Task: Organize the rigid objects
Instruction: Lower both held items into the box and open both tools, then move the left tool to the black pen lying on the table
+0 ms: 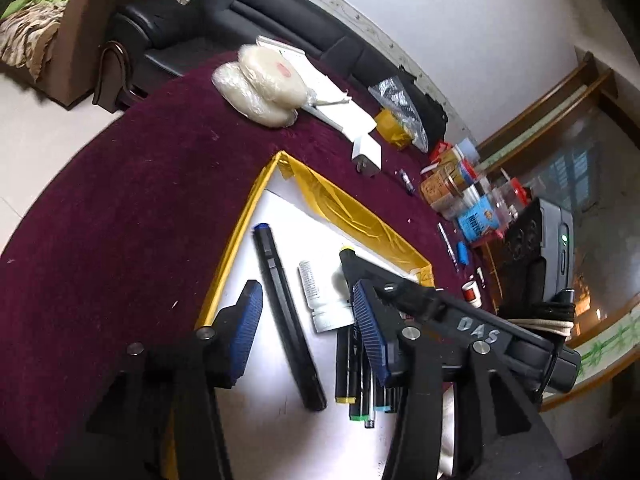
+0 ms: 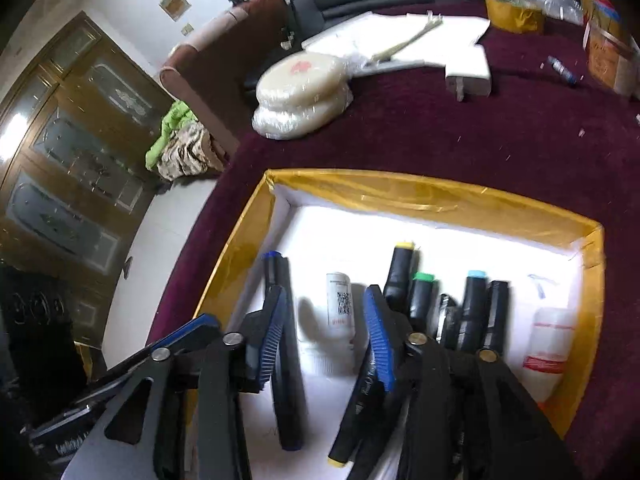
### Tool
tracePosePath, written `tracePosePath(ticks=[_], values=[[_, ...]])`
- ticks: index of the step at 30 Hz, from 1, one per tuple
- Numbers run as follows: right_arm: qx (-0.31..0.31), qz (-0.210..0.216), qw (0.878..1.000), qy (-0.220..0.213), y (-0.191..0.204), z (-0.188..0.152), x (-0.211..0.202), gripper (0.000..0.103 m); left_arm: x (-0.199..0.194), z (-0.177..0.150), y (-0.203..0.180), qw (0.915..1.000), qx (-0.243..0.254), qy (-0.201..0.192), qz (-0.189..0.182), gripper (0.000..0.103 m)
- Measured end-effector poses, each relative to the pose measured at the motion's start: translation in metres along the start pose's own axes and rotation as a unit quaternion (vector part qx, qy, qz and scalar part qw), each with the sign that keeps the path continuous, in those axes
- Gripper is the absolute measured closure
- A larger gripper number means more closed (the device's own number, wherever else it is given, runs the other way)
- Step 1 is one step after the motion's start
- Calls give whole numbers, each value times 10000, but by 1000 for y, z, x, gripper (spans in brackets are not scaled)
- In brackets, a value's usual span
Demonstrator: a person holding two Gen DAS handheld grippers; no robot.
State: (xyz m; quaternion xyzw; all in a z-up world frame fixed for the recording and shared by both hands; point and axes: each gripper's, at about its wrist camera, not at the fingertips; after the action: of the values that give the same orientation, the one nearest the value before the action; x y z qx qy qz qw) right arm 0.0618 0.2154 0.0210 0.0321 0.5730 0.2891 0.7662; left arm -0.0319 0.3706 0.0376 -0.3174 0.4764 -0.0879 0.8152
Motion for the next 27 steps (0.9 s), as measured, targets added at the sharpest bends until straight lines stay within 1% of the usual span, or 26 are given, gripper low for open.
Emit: tracePosePath(ticks=[3, 4, 6, 7, 9, 10, 11, 12, 13, 14, 15, 16, 18, 20, 24, 27], values=[[-177, 25, 9995, -241, -3, -9, -26, 64, -17, -8, -1, 9997, -50, -232, 41, 57], [-249, -14, 9989, -398, -8, -17, -40, 63, -23, -11, -3, 9994, -34, -336, 65, 55], [-301, -83, 9976, -612, -18, -29, -59, 56, -36, -19, -9, 9982, 8, -572, 173, 49], [-291, -103, 9971, -701, -24, -35, -68, 55, -42, -23, -14, 9970, 45, -725, 266, 48], [-166, -136, 9956, -916, -48, -52, -91, 55, -50, -30, -24, 9942, 124, -979, 418, 47], [-103, -133, 9951, -973, -56, -57, -97, 55, -55, -36, -34, 9919, 193, -1144, 524, 45], [40, -122, 9942, -1068, -72, -67, -108, 55, -56, -39, -41, 9904, 241, -1229, 581, 43], [167, -109, 9934, -1132, -85, -72, -116, 55, -57, -43, -50, 9886, 311, -1322, 648, 38], [308, -88, 9923, -1194, -99, -79, -124, 55, -57, -49, -64, 9864, 434, -1421, 708, 36], [494, -57, 9905, -1280, -118, -88, -135, 55, -57, -53, -73, 9854, 507, -1457, 715, 34], [636, -52, 9886, -1363, -133, -96, -144, 55, -54, -58, -87, 9845, 642, -1478, 687, 31], [747, -67, 9868, -1438, -146, -103, -153, 55, -50, -62, -100, 9841, 775, -1451, 663, 27], [1017, -166, 9807, -1662, -178, -122, -175, 55, -40, -69, -122, 9838, 1010, -1341, 637, 26], [1242, -295, 9745, -1846, -204, -137, -192, 55, -22, -77, -146, 9840, 1282, -1105, 558, 26], [1758, -587, 9575, -2210, -261, -167, -223, 55, 20, -94, -180, 9857, 1560, -474, 417, 27], [2067, -709, 9465, -2376, -294, -184, -236, 55, 53, -111, -203, 9836, 1737, -49, 472, 27]])
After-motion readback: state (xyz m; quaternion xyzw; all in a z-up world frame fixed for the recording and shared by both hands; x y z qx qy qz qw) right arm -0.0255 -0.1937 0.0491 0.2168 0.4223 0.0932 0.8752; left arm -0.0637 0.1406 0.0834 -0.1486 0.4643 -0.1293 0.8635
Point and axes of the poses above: each gripper's, at about its wrist camera, not at the fingertips, and x roughly the way its jaws point, y to its left, z to its top, and after that the axes turned 10 degrees about y, right-handed
